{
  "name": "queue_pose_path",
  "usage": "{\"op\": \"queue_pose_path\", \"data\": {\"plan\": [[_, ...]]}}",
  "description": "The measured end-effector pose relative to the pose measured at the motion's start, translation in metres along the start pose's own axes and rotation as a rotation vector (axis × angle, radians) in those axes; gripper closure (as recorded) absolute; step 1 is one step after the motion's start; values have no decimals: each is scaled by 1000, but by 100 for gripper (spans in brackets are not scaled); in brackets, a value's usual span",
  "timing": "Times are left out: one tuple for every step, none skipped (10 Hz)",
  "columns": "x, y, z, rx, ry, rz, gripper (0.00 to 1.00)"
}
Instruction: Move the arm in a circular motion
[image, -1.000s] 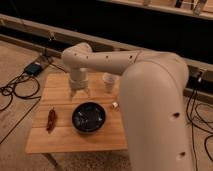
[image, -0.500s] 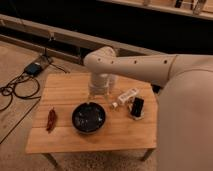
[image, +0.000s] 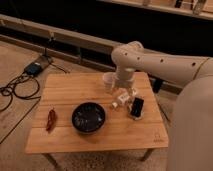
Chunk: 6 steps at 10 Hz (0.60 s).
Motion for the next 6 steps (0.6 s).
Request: {"op": "queue_pose_path", "data": {"plan": [[-19, -4, -1, 3, -14, 0, 35], [-36, -3, -1, 5, -26, -7, 35], [-55, 2, -1, 12, -34, -25, 35], [-75, 14, 2, 19, -38, -52, 35], [-88, 29, 6, 22, -39, -82, 35], [-97, 45, 10, 22, -39, -112, 35]]}}
